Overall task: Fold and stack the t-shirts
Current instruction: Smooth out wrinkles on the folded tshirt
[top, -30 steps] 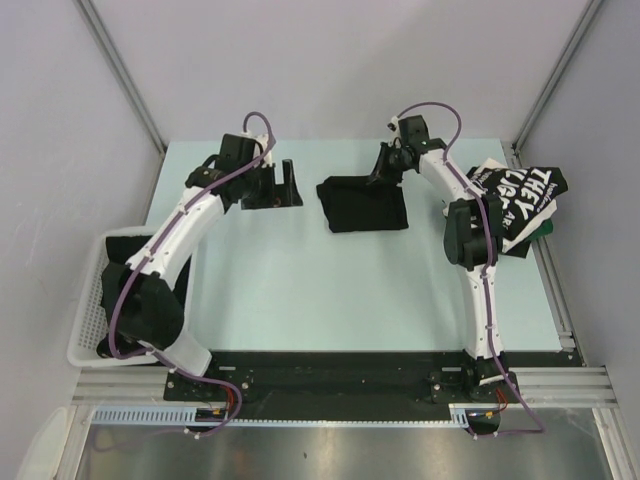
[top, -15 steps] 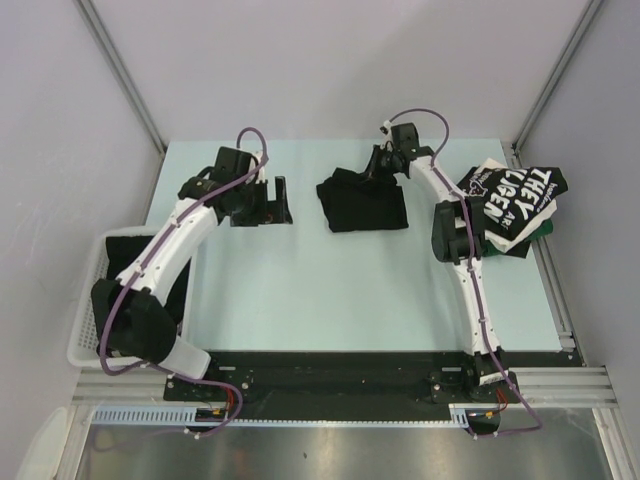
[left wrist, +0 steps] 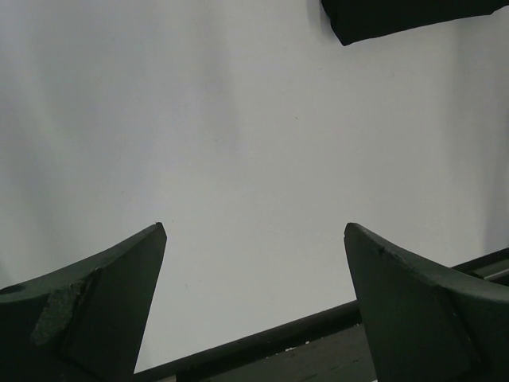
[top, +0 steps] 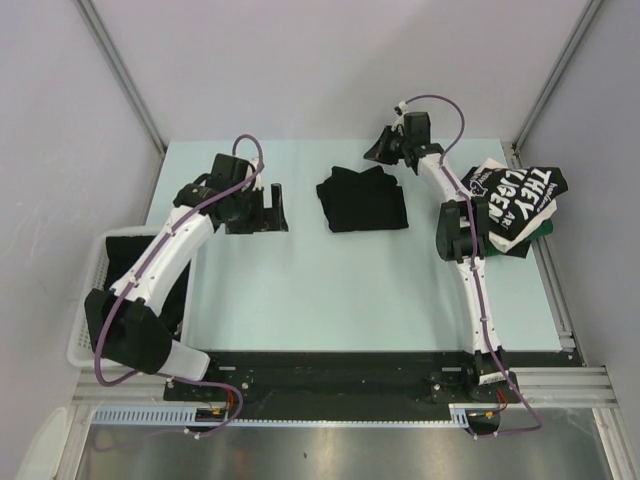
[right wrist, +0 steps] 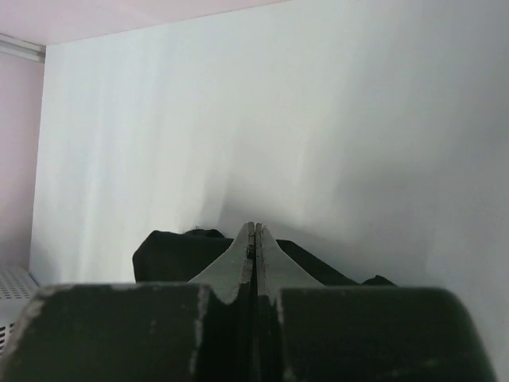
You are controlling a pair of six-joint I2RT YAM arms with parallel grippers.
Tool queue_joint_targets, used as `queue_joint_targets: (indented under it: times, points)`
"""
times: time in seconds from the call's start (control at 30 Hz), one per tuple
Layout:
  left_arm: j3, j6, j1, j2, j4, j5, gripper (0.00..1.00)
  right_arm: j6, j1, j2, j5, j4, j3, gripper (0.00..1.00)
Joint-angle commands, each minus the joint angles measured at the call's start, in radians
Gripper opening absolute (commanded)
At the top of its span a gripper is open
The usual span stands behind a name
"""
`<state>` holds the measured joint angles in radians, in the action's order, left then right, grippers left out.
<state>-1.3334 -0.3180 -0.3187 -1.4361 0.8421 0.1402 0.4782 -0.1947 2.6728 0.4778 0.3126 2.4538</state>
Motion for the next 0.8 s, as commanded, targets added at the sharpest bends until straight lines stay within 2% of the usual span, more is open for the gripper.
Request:
queue_joint_targets:
  times: [0.0, 0.07, 0.17, 0.2, 0.33, 0.37, 0.43, 0.47, 0.57, 0.77]
  points:
    - [-0.001, -0.032, -0.006, -0.003, -0.049, 0.018, 1.0, -0.013, -0.003, -0.054, 0.028, 0.023, 0.002, 0.0]
    - [-0.018, -0.039, -0.006, -0.021, -0.078, 0.028, 0.99, -0.032, 0.003, -0.141, 0.007, 0.058, -0.047, 0.0]
    - [-0.059, -0.053, -0.005, -0.067, -0.101, 0.056, 0.99, -0.07, 0.017, -0.288, -0.02, 0.089, -0.221, 0.14]
    - [-0.072, -0.061, -0.008, -0.088, -0.107, 0.067, 0.99, -0.076, 0.02, -0.33, -0.019, 0.085, -0.315, 0.14]
    - [-0.131, -0.069, -0.011, -0.125, -0.118, 0.094, 0.99, -0.092, 0.044, -0.465, -0.041, 0.118, -0.493, 0.18]
    - [-0.139, -0.067, -0.011, -0.13, -0.115, 0.096, 0.99, -0.093, 0.05, -0.502, -0.059, 0.138, -0.513, 0.26]
    - [-0.153, -0.064, -0.013, -0.138, -0.11, 0.099, 0.99, -0.107, 0.055, -0.534, -0.056, 0.167, -0.585, 0.34]
    - [-0.156, -0.062, -0.013, -0.136, -0.106, 0.101, 0.99, -0.118, 0.055, -0.55, -0.071, 0.18, -0.611, 0.41]
    - [-0.15, -0.058, -0.013, -0.124, -0.103, 0.101, 0.99, -0.121, 0.055, -0.605, -0.077, 0.192, -0.714, 0.51]
    - [-0.121, -0.053, -0.013, -0.081, -0.095, 0.101, 0.99, -0.092, 0.058, -0.669, -0.076, 0.189, -0.89, 0.56]
